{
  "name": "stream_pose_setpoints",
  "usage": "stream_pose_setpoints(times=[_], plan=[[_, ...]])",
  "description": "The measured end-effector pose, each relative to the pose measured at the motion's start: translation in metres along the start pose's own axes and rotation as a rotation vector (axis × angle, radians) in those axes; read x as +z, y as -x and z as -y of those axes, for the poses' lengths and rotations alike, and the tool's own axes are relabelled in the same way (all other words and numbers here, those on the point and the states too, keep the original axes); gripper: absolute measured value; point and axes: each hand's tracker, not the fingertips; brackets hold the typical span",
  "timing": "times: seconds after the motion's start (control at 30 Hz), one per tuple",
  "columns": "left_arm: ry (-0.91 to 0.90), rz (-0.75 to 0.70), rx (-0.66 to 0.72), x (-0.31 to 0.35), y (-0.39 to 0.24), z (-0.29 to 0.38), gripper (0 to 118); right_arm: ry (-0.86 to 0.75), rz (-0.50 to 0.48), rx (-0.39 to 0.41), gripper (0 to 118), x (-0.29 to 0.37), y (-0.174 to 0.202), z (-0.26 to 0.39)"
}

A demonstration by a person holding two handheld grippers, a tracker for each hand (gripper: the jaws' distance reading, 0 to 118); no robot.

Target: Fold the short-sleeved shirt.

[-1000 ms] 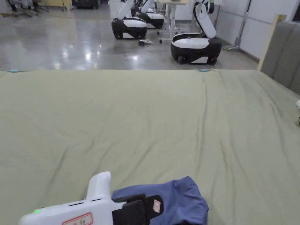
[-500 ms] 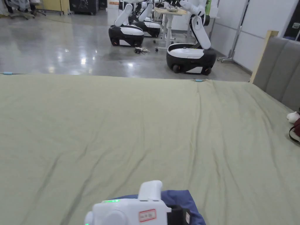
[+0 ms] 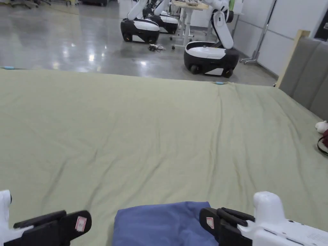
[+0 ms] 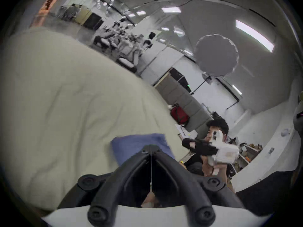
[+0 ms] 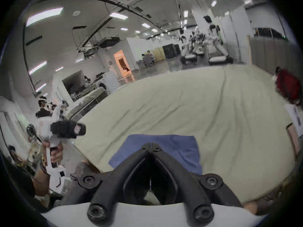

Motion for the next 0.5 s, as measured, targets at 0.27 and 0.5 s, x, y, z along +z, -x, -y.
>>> stream_pose_setpoints(times=[0.27, 0.5], plan=[[0.111, -0.009, 0.143, -0.042, 0.055, 0.03, 0, 0.188, -0.028, -0.095, 2, -0.065, -0.041, 0.023], [0.234, 0.216, 0.287, -0.092, 0.083, 0.02, 108, 0.198, -0.012, -0.097, 2, -0.06, -0.045, 0.021]])
